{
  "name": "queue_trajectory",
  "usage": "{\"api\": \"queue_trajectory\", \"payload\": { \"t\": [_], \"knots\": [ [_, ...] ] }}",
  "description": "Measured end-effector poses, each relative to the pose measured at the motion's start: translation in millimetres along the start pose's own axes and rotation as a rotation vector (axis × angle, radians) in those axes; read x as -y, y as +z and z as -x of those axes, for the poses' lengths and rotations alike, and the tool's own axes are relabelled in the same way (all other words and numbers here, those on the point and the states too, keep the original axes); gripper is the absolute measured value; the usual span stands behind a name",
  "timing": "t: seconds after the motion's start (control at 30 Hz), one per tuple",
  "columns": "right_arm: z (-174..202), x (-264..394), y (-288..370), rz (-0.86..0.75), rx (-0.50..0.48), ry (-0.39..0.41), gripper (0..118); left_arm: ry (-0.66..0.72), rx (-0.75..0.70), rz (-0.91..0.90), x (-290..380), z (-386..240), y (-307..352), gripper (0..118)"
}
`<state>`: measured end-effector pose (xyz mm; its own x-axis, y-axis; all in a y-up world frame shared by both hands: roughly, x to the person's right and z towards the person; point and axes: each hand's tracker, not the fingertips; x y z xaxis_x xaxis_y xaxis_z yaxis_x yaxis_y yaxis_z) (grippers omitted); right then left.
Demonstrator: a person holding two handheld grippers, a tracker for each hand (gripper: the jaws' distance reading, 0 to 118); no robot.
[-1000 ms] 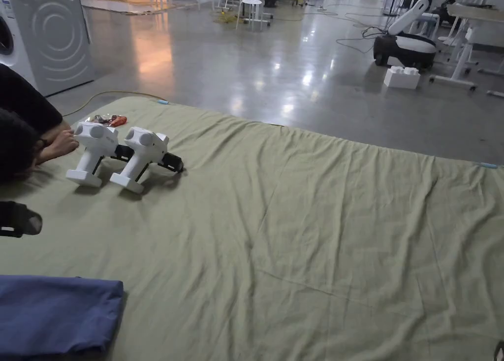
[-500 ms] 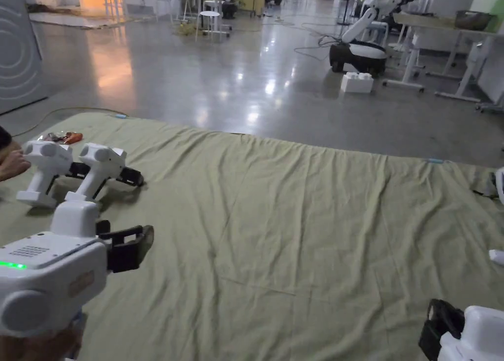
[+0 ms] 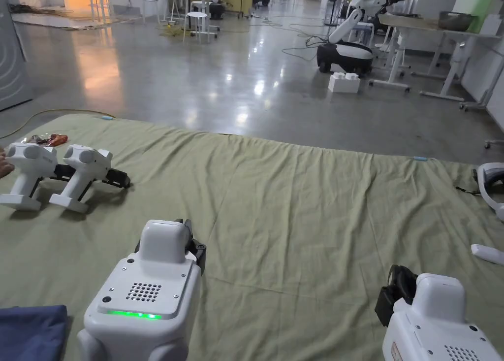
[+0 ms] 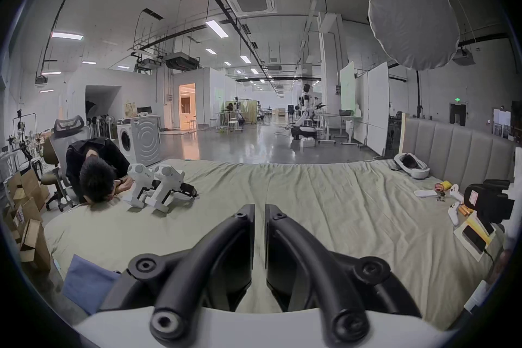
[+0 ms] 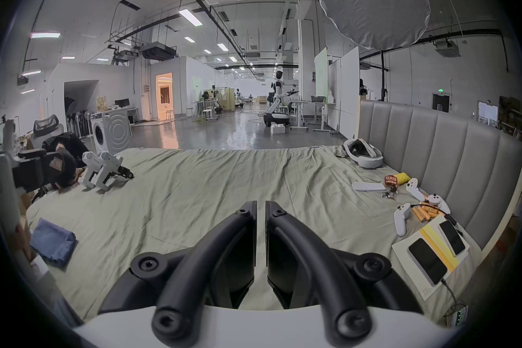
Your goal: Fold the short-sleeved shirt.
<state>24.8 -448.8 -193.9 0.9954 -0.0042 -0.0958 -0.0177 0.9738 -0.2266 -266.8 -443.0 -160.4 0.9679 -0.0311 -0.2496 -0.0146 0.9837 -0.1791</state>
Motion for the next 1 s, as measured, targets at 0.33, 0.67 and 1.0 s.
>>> {"api": "queue_trajectory", "payload": {
  "t": [0.33,0.67,1.0],
  "knots": [
    [8.9,-4.0,3.1,-0.038,0.012,0.024,8,0.068,0.041,0.022,7.0,0.7,1.3,7],
    [9.6,-6.0,7.0,-0.032,0.030,0.020,23,0.065,0.050,0.022,4.2,1.6,8.0,7],
    [15.1,-0.2,13.3,-0.030,0.023,0.093,108,0.087,0.044,-0.001,5.4,4.1,19.4,83]
  ]
}}
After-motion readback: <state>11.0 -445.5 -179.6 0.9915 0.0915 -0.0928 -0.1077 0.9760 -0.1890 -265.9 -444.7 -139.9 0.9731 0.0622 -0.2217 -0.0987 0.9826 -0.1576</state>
